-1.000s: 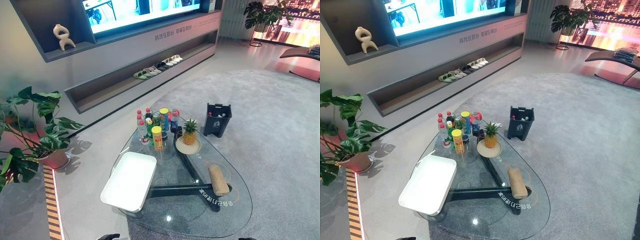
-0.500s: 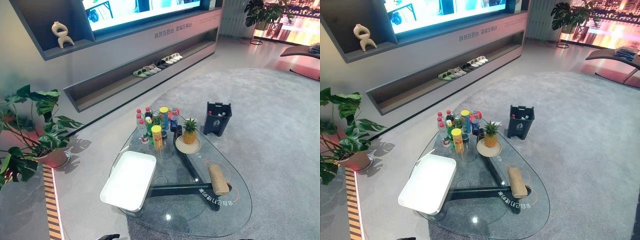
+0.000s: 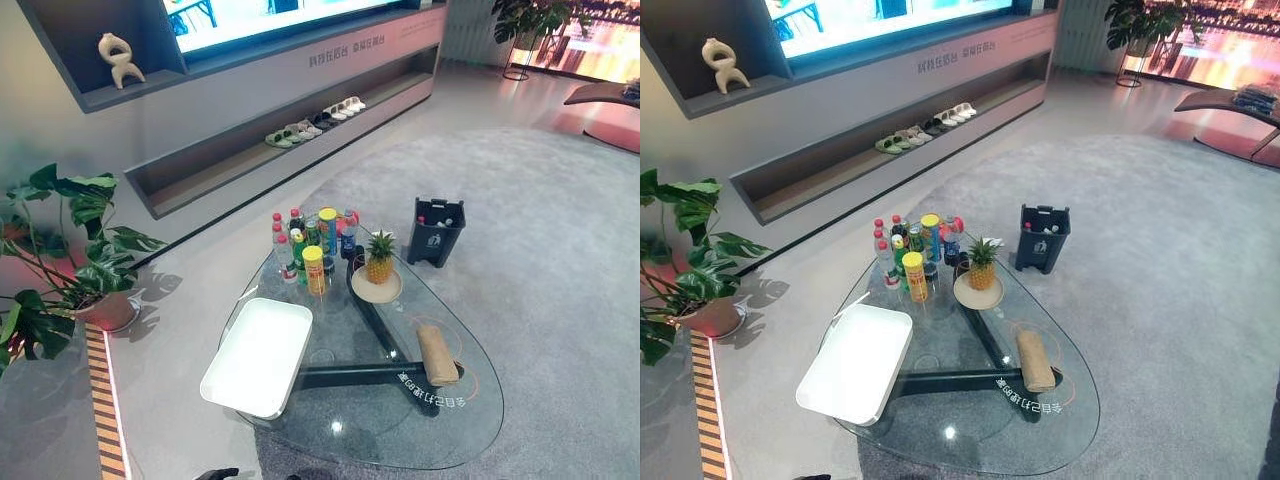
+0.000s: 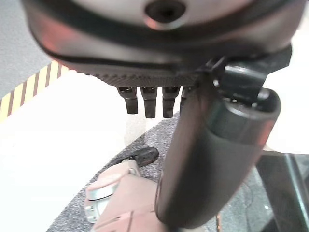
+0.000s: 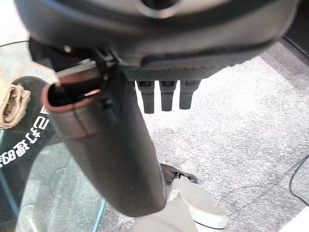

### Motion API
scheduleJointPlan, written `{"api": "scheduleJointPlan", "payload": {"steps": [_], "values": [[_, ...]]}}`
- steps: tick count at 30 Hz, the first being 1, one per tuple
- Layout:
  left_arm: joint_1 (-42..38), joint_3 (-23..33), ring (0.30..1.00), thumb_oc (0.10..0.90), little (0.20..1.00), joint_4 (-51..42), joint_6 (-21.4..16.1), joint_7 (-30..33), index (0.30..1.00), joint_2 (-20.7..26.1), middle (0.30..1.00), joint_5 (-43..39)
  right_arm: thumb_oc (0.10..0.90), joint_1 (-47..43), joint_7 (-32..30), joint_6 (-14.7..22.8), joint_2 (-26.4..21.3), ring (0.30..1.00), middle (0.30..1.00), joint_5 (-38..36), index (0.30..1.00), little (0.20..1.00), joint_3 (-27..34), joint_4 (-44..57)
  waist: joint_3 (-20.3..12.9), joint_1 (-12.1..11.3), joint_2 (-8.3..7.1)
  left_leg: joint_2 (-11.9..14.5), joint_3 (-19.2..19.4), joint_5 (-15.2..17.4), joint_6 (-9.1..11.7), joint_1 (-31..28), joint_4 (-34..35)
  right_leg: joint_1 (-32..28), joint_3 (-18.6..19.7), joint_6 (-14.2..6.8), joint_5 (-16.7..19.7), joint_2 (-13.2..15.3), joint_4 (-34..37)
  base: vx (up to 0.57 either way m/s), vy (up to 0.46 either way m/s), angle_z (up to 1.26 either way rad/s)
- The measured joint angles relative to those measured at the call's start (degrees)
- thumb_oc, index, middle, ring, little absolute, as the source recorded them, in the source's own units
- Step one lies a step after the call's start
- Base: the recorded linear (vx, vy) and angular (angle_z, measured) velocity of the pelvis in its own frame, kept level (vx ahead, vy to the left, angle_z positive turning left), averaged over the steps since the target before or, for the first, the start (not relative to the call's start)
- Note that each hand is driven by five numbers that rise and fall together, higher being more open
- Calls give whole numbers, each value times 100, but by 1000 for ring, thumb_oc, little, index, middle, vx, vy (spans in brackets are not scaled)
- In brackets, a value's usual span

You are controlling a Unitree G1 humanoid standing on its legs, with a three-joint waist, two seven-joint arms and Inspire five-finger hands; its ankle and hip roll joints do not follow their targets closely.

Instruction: Wipe the table with a cloth and put it in the basket.

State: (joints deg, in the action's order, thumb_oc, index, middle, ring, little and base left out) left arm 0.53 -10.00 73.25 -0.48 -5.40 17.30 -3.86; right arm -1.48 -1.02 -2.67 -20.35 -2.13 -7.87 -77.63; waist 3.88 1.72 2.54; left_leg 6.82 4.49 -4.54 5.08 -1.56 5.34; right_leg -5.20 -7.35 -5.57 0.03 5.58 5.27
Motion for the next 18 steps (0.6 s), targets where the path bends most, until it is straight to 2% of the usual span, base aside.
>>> {"api": "scheduleJointPlan", "payload": {"steps": [3, 4, 10, 12, 15, 16, 18], "values": [[-76, 23, 900, 800, 900, -19, -38, 37, 900, 1, 900, -233, 800, -82, -31, -23, -24, 900, 900, 0, 900, 900, -4, 0, 189, 0, 48, -8, -13, -94, 15, 255, -38, 260, 12, 22, 90, -6, -25, -151, 8, -3], [-174, 21, 900, 800, 900, -27, -89, 36, 900, 12, 900, -385, 800, -190, -43, -29, -36, 900, 900, 0, 900, 900, -10, -2, 338, 2, 118, -7, -28, -153, 17, 400, -39, 415, 30, 22, 140, -6, -14, -243, 13, -4], [-906, 216, 900, 800, 900, -270, -323, -35, 900, 200, 900, -1414, 800, -959, -193, -20, -241, 900, 900, -120, 900, 900, -2, 12, 1451, -11, 175, -59, -43, -425, -30, 929, -42, 909, 65, 10, 399, -24, -34, -170, -9, -1], [-998, 240, 900, 800, 900, -474, -423, -64, 900, 333, 900, -1825, 800, -1103, -242, 73, -315, 900, 900, -280, 900, 900, 0, 44, 1565, -25, 166, -53, -50, -434, -26, 1084, -45, 1085, 108, -17, 398, -19, -34, -177, -45, -5], [-1406, 269, 900, 800, 900, -580, -563, -154, 900, 509, 900, -2416, 800, -1396, -293, 165, -483, 900, 900, -482, 900, 900, 0, 48, 1947, -28, 194, -92, -65, -505, -22, 1337, -129, 1294, 122, -35, 495, -18, -59, -171, -52, 0], [-1648, 269, 900, 800, 900, -663, -581, -178, 900, 625, 900, -2640, 800, -1607, -321, 218, -568, 900, 900, -549, 900, 900, 0, 49, 2174, -31, 209, -89, -76, -508, -19, 1566, -295, 1534, 123, -12, 494, -11, -245, -121, -44, 2], [-1946, 296, 900, 800, 900, -741, -597, -180, 900, 687, 900, -2903, 800, -1831, -388, 281, -639, 900, 900, -619, 900, 900, 1, 55, 2394, -26, 228, -95, -93, -508, -19, 1847, -473, 1849, 125, -13, 449, 7, -534, -126, -27, 4]]}}
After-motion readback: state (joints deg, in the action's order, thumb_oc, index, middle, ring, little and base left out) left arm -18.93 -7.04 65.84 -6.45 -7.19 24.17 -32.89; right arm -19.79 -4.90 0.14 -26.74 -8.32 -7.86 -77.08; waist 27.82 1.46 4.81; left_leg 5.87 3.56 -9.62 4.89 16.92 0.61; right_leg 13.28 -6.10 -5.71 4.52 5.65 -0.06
